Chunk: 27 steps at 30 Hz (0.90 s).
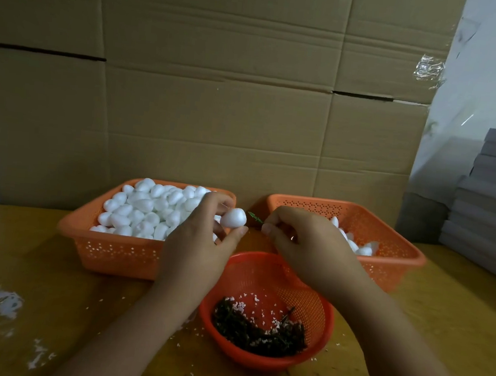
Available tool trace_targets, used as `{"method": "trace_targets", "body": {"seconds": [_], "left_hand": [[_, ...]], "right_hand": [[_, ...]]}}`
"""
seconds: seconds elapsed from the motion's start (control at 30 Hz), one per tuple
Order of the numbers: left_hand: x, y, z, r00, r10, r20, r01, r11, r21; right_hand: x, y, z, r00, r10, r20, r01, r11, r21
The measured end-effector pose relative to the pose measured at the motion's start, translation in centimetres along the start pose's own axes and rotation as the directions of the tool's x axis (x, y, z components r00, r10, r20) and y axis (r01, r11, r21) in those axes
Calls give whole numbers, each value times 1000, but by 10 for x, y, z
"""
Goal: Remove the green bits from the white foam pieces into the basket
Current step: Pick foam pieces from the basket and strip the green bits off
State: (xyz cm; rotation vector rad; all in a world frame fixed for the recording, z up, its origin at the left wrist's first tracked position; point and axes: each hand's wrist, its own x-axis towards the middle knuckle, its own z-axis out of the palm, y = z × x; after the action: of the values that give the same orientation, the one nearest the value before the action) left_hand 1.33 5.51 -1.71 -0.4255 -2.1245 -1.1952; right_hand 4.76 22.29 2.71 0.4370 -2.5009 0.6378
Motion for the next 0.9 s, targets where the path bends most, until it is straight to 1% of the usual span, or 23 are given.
{"method": "trace_targets", "body": {"seconds": [0.1, 0.2, 0.43, 0.7, 0.9], "left_hand": [[-4, 2, -1, 996, 91, 21, -93, 989, 118], [-5, 4, -1, 991, 127, 28, -130, 975, 180], [-4, 3, -3, 990, 141, 31, -144, 971, 189], [-4, 2, -6, 971, 213, 111, -231, 954, 191], [-1, -4, -6, 967, 201, 155, -225, 961, 159]], "right_hand": [[1, -1, -1, 1000, -4, 3, 4, 1000, -26], [2, 0, -2, 1000, 5, 14, -4, 998, -66], [1, 1, -3, 998, 15, 67, -6, 991, -132], [1, 1, 0, 996, -17, 87, 31, 987, -160], [2, 2, 6, 995, -58, 83, 71, 983, -168]]}}
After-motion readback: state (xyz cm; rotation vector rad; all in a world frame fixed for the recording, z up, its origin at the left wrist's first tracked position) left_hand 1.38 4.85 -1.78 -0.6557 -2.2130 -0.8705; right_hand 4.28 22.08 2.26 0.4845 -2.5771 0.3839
